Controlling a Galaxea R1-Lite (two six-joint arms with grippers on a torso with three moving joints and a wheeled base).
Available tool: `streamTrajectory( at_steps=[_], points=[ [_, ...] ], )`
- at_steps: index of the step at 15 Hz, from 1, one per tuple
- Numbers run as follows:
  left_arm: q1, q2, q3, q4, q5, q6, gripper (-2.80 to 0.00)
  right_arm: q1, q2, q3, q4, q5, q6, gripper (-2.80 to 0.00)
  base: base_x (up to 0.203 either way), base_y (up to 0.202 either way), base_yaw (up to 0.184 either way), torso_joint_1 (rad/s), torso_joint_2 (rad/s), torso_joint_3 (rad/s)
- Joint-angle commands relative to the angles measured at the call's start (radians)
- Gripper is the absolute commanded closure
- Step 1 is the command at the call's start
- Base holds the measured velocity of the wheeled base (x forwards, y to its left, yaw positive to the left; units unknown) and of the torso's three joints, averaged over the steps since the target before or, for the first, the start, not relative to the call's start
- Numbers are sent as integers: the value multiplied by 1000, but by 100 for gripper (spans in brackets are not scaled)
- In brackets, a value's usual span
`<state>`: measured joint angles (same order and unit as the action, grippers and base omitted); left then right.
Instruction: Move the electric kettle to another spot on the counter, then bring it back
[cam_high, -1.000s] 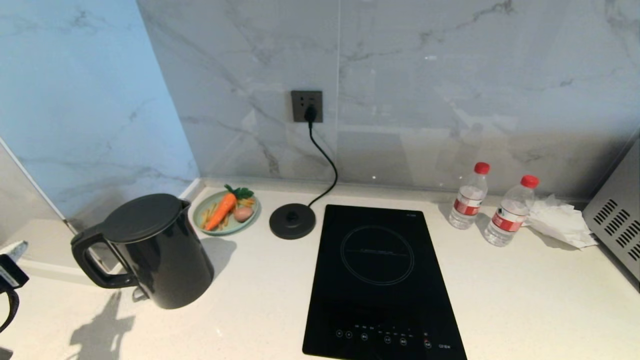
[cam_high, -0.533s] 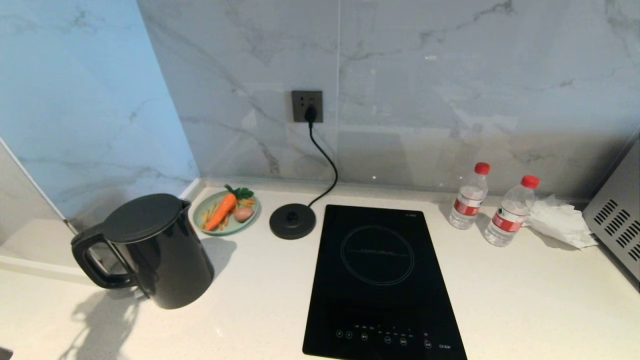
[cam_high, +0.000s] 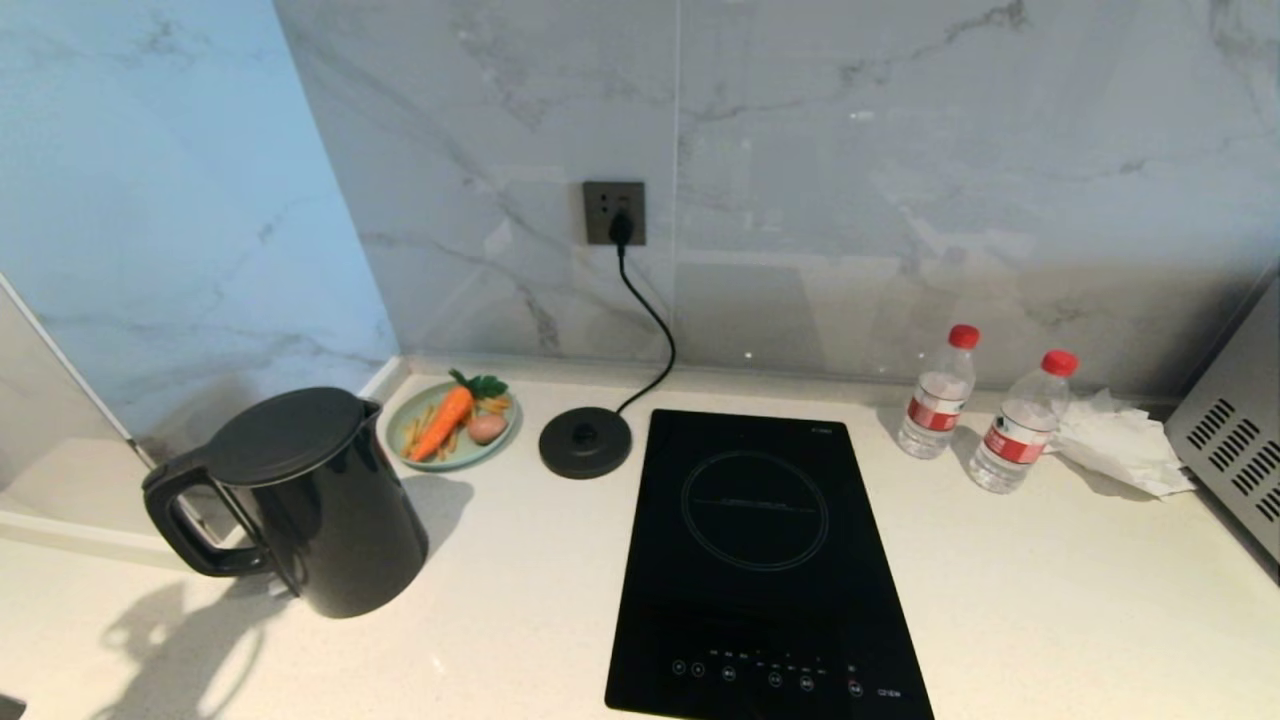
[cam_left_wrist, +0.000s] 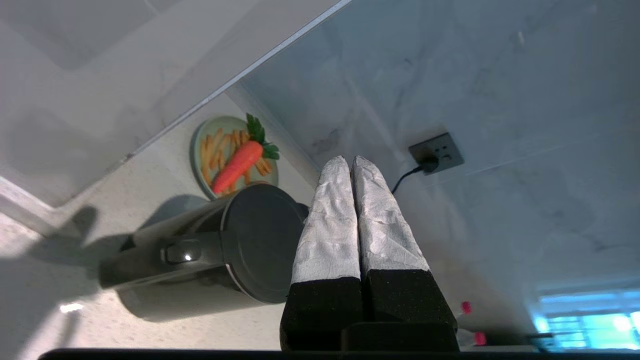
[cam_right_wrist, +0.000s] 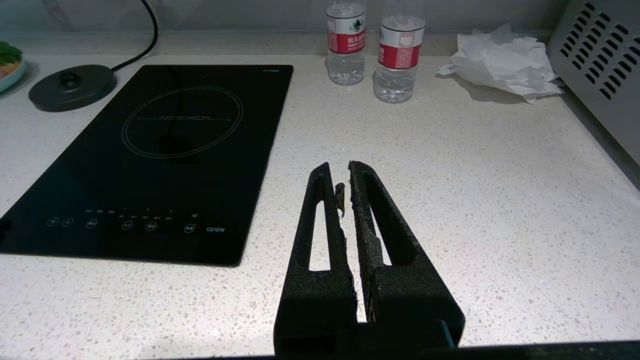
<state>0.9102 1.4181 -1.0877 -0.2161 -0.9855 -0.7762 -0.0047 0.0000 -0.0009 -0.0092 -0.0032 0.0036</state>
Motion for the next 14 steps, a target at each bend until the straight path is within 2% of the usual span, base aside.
streamTrajectory(
  at_steps=[1,2,3,12,13,14],
  points=[
    [1,-1,8,-2,-2,72,0,0,0,-1,0,0,-1,0,0,0,0,0,0,0],
    [-4,-15,23,-2,1,126,0,0,0,0,0,0,0,0,0,0,0,0,0,0],
    [-9,-30,34,-2,1,148,0,0,0,0,-1,0,-1,0,0,0,0,0,0,0],
    [-12,-153,35,1,7,142,0,0,0,-1,-2,0,-1,0,0,0,0,0,0,0],
    [-44,-158,34,1,26,146,0,0,0,0,-1,0,-1,0,0,0,0,0,0,0],
    [-112,-163,35,3,86,153,0,0,0,-1,0,0,-1,0,0,0,0,0,0,0]
  ],
)
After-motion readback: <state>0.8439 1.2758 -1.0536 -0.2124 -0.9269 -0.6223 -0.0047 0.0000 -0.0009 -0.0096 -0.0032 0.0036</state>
